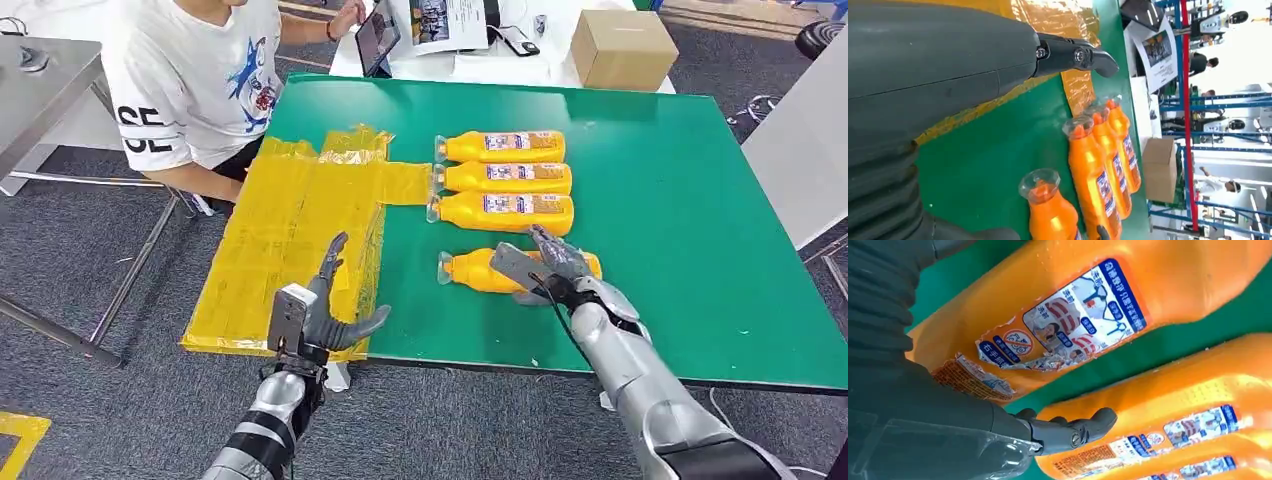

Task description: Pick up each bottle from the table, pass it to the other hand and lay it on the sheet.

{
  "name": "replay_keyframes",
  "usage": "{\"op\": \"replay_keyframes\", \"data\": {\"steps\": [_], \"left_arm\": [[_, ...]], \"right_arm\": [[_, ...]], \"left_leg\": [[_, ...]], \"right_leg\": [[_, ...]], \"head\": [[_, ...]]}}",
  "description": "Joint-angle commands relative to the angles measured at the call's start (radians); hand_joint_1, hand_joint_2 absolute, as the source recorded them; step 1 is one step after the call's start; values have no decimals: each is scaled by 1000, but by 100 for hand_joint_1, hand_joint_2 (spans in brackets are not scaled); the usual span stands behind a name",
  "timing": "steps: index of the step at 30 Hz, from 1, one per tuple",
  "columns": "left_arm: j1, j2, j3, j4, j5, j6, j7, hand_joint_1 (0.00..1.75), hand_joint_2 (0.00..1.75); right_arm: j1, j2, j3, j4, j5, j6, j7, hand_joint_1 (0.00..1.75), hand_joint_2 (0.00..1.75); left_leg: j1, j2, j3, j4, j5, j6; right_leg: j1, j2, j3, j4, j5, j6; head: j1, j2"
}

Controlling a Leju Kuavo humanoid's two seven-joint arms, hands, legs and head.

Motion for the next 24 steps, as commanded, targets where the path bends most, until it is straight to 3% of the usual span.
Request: {"op": "replay_keyframes", "data": {"steps": [1, 9, 24], "left_arm": [[-63, 26, 5, 130, 5, -8, -9, 0, 175], [-80, 21, 4, 165, 4, -11, -19, 0, 175], [-80, 20, 1, 169, 0, -2, -18, 0, 175]], "right_arm": [[-83, -29, 140, 172, 2, 76, -3, 0, 175], [-116, -61, 228, 210, -9, 173, 6, 0, 175], [-115, -76, 261, 216, -19, 179, 22, 0, 175]], "left_leg": [[2, -1, 8, -1, -2, -2], [2, -3, 8, -2, -2, -2], [2, -4, 8, -1, -1, -2]], "right_leg": [[1, 1, 8, -2, -2, -2], [1, -1, 9, -2, -2, -2], [1, -3, 10, -2, -1, -2]], "head": [[0, 0], [0, 0], [0, 0]]}}
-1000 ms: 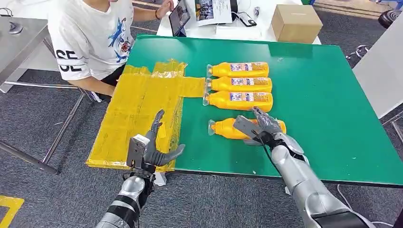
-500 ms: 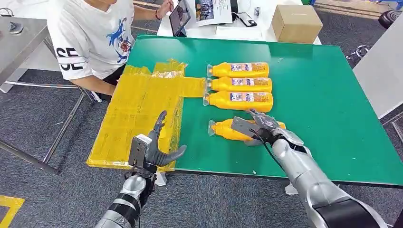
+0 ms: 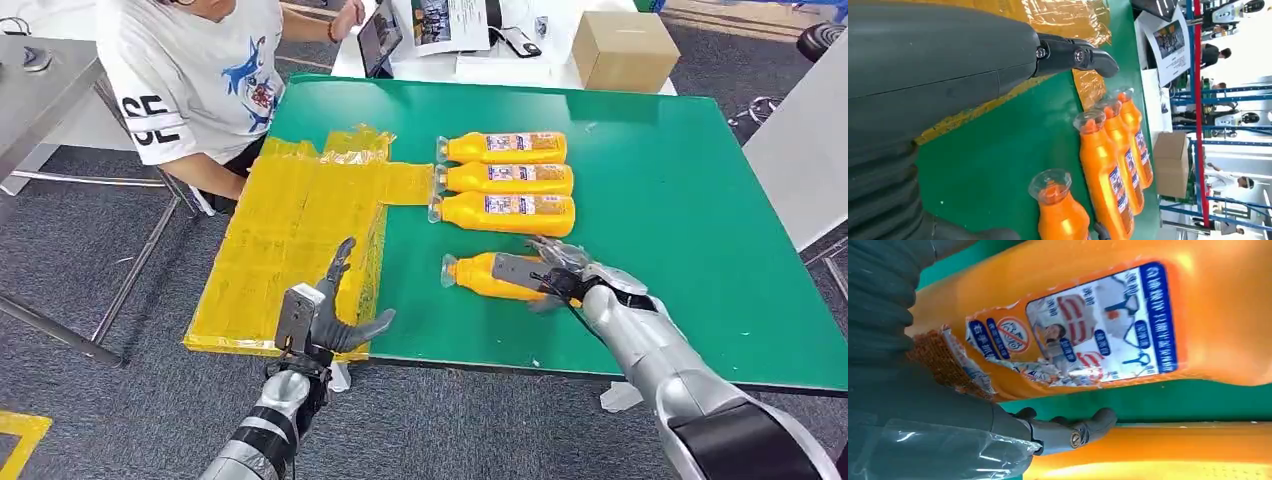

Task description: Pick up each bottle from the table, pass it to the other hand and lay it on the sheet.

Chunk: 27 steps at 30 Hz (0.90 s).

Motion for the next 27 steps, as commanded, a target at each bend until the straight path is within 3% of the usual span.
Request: {"op": "replay_keyframes", "data": {"steps": [1, 12, 15, 16, 17, 18, 20, 21, 27], "left_arm": [[-43, 20, 1, 72, 1, 3, 2, 0, 175], [-47, 16, -4, 77, -3, 6, 4, 0, 175], [-44, 10, 0, 79, 4, -2, 5, 0, 175], [-44, 9, 2, 81, 7, -5, 4, 0, 175], [-43, 7, 4, 84, 12, -8, 3, 0, 175], [-42, 5, 7, 86, 16, -10, 1, 0, 175], [-41, 4, 10, 86, 19, -12, -1, 0, 175], [-34, -1, 19, 76, 29, -10, -6, 0, 175], [-15, 1, 25, 49, 27, -11, -2, 0, 175]], "right_arm": [[2, -9, 53, 88, -6, 17, 5, 0, 175], [0, -19, 109, 98, -3, 27, 30, 0, 175], [-12, -23, 141, 105, 13, 44, 45, 10, 175], [-14, -26, 149, 104, 12, 50, 46, 26, 175], [-17, -31, 162, 104, 17, 54, 54, 65, 175], [-20, -36, 179, 103, 23, 55, 63, 129, 175], [-24, -41, 192, 102, 29, 56, 68, 175, 175], [-15, -41, 197, 78, 41, -5, 75, 175, 175], [10, -25, 182, 29, 26, -66, 94, 175, 175]], "left_leg": [[1, -2, 5, -1, -1, -2], [2, -2, 7, -2, -1, -2], [2, -3, 7, -1, -1, -2], [2, -2, 6, -1, -1, -2], [1, -2, 5, -1, 0, -1], [2, -2, 8, -1, -1, -2], [2, -3, 7, -1, -1, -2], [2, -3, 7, -1, -1, -2], [1, -1, 7, -1, -1, -2]], "right_leg": [[1, -1, 6, -2, -1, -2], [2, -1, 8, -2, -1, -2], [2, -2, 8, -2, -1, -2], [1, -2, 7, -2, -1, -2], [1, -2, 6, -2, -1, -1], [2, -1, 9, -2, -1, -2], [1, -2, 8, -2, -1, -2], [2, -2, 8, -2, -1, -2], [1, 0, 8, -2, -1, -2]], "head": [[0, 0], [0, 0], [0, 0], [0, 0], [0, 0], [0, 0], [0, 0], [0, 0], [0, 0]]}}
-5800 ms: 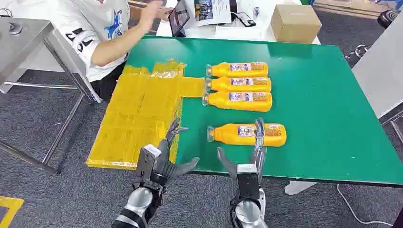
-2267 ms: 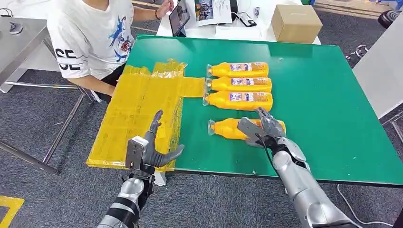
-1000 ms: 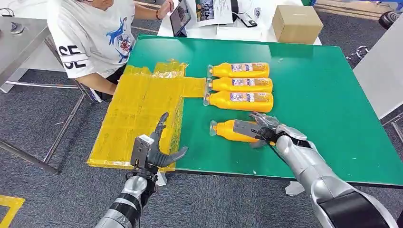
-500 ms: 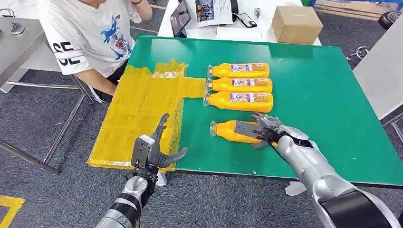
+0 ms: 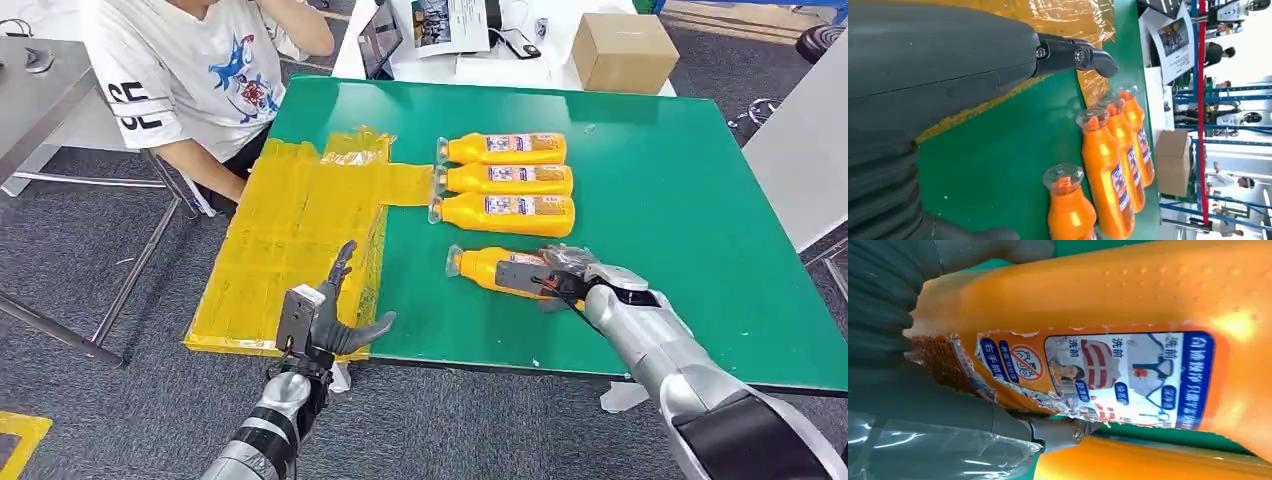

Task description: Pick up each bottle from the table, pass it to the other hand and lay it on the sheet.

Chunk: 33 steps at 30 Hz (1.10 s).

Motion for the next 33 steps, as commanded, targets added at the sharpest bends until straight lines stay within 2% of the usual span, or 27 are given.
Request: {"op": "replay_keyframes", "data": {"steps": [1, 20, 23, 24, 25, 26, 28, 30, 33], "left_arm": [[-11, 3, 24, 28, 4, 0, 5, 0, 175], [-13, 6, 24, 26, -2, 1, 12, 0, 175], [-6, 8, 23, 13, -6, 8, 12, 0, 175], [3, 9, 24, -2, -7, 16, 10, 0, 175], [14, 10, 24, -19, -6, 22, 10, 0, 175], [20, 11, 23, -30, -6, 22, 11, 0, 175], [45, 11, 13, -74, 9, 22, 10, 0, 175], [50, 11, 9, -84, 15, 21, 11, 0, 175], [49, 10, 4, -85, 17, 25, 12, 0, 175]], "right_arm": [[41, 1, 58, 4, -8, -63, 28, 175, 175], [62, 3, 36, -17, -22, -95, 13, 175, 175], [116, 22, -46, -89, -85, -208, -48, 175, 175], [167, 49, -127, -170, -130, -332, -97, 175, 175], [203, 76, -170, -235, -110, -418, -109, 175, 175], [222, 89, -189, -279, -98, -446, -107, 175, 175], [344, 191, -341, -565, -168, -684, -288, 175, 175], [363, 195, -338, -632, -151, -667, -254, 175, 175], [373, 182, -346, -653, -147, -657, -243, 175, 175]], "left_leg": [[1, -1, 3, -1, 0, -1], [2, -1, 3, -1, -1, -2], [2, -1, 4, -1, -1, -2], [2, 0, 3, -1, -1, -2], [2, 1, 3, -1, -1, -2], [2, 1, 2, -1, -1, -1], [2, 5, 5, -2, -2, -3], [1, 5, 0, -1, -2, -2], [2, 2, 0, -1, -2, -3]], "right_leg": [[1, 0, 3, -2, 0, -1], [1, 0, 4, -2, -1, -2], [2, 0, 4, -2, -1, -2], [2, 0, 3, -2, 0, -2], [2, 1, 3, -2, 0, -2], [2, 2, 2, -2, 0, -1], [2, 5, 4, -2, -1, -3], [1, 6, -1, 1, 0, -2], [2, 3, -1, 1, -2, -2]], "head": [[0, 0], [0, 0], [0, 0], [0, 0], [0, 0], [0, 0], [1, 0], [0, 0], [0, 0]]}}
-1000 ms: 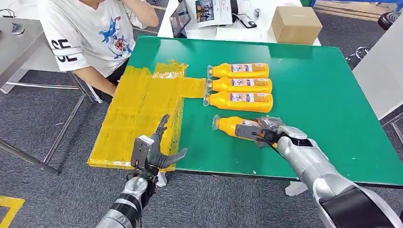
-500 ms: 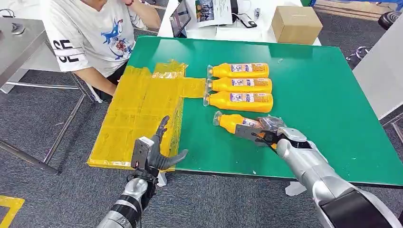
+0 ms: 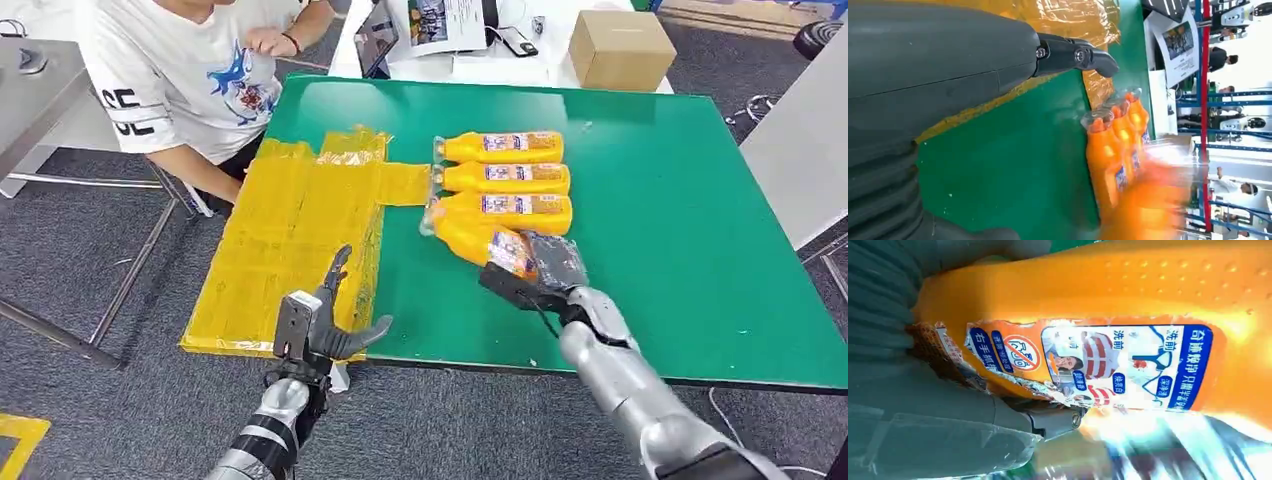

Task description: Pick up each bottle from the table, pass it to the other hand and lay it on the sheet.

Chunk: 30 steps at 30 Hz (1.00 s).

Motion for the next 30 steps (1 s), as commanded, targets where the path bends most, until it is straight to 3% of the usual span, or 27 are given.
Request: {"op": "replay_keyframes", "data": {"steps": [1, 7, 30], "left_arm": [[7, 12, -1, -37, 17, 2, 7, 0, 175], [6, 12, -3, -35, 19, 3, 6, 0, 175], [6, 12, -3, -35, 19, 3, 6, 0, 175]], "right_arm": [[121, 94, -188, -332, -9, -20, -6, 175, 175], [118, 95, -191, -320, -12, -19, -17, 175, 175], [118, 95, -191, -320, -12, -19, -17, 175, 175]], "left_leg": [[2, -3, 5, 0, -3, -2], [0, -3, -1, -1, 0, -1], [0, -3, 0, -1, -1, -1]], "right_leg": [[2, -2, 5, 0, -4, -3], [0, -3, 0, -1, -2, -2], [0, -3, 2, -1, -2, -3]], "head": [[0, 0], [1, 0], [0, 0]]}}
